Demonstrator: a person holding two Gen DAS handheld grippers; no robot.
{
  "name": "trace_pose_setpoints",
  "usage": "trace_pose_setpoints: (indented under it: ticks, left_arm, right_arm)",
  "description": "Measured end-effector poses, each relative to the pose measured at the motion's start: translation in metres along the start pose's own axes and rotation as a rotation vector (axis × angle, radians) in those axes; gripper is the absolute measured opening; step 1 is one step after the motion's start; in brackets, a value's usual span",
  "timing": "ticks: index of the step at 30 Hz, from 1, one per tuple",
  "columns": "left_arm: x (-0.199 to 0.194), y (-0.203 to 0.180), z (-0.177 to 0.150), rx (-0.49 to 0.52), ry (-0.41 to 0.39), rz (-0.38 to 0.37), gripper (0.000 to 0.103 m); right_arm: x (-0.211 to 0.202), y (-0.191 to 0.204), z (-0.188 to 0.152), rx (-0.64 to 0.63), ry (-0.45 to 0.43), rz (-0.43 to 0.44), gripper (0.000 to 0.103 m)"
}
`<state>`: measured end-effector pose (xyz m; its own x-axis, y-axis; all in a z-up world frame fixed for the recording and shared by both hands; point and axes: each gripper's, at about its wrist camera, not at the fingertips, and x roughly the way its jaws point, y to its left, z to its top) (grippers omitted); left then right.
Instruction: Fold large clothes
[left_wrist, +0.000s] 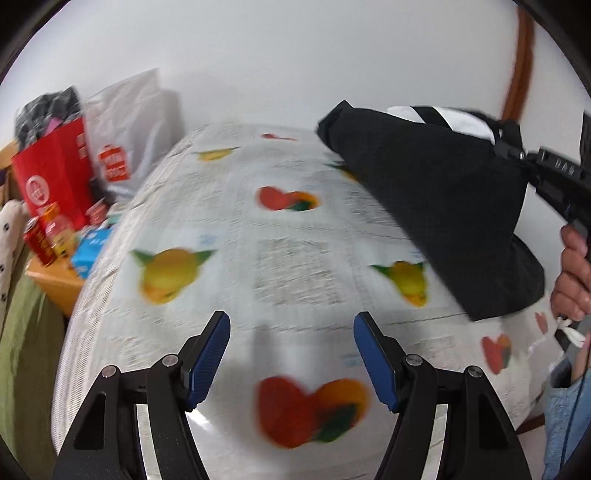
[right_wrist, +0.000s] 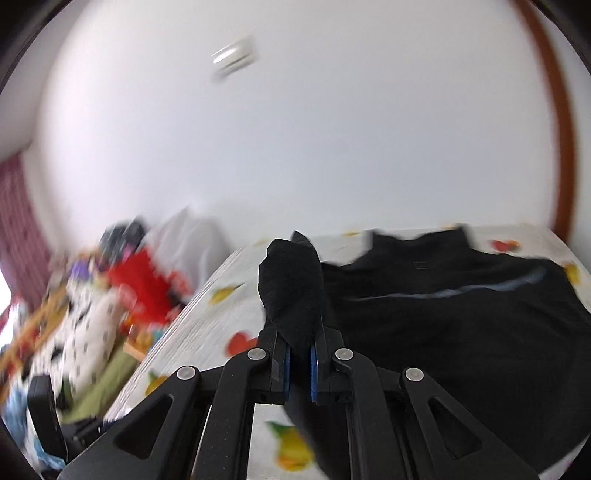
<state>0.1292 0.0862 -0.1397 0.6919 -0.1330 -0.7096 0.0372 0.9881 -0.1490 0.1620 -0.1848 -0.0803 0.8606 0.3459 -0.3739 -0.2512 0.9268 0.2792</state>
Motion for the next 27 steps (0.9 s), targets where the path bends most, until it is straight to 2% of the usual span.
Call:
trace_pose_setpoints:
  ticks: [4, 8, 11, 12, 16, 18, 23, 27]
  left_arm:
    - [0.004, -0.035, 0.009, 0.058, 0.000, -0.037, 0.067]
    - [0.012, -0.074, 0.012, 0.116, 0.008, -0.078, 0.067]
    - [0.022, -0.104, 0.011, 0.154, 0.029, -0.105, 0.067]
    - [0.026, -0.115, 0.010, 0.172, 0.039, -0.114, 0.067]
    - [0.037, -0.148, 0.004, 0.224, 0.059, -0.135, 0.067]
    - [0.043, -0.160, 0.000, 0.241, 0.075, -0.143, 0.067]
    - [0.056, -0.179, -0.005, 0.244, 0.105, -0.156, 0.067]
    - [0.066, -0.189, -0.008, 0.248, 0.116, -0.159, 0.067]
  right_arm:
    - [-0.011, -0.049, -0.010, 0.048, 0.012, -0.127, 0.007]
    - [-0.006, -0.093, -0.036, 0.085, 0.111, -0.266, 0.007]
    - [-0.001, -0.117, -0.054, 0.127, 0.190, -0.285, 0.011]
    - [-0.001, -0.120, -0.057, 0.120, 0.201, -0.290, 0.017]
    - [-0.025, -0.129, -0.065, 0.050, 0.186, -0.341, 0.030]
    - [-0.041, -0.136, -0.068, 0.020, 0.174, -0.356, 0.044]
    - [-0.064, -0.171, -0.076, -0.038, 0.180, -0.435, 0.045]
    - [-0.064, -0.201, -0.086, -0.035, 0.227, -0.486, 0.045]
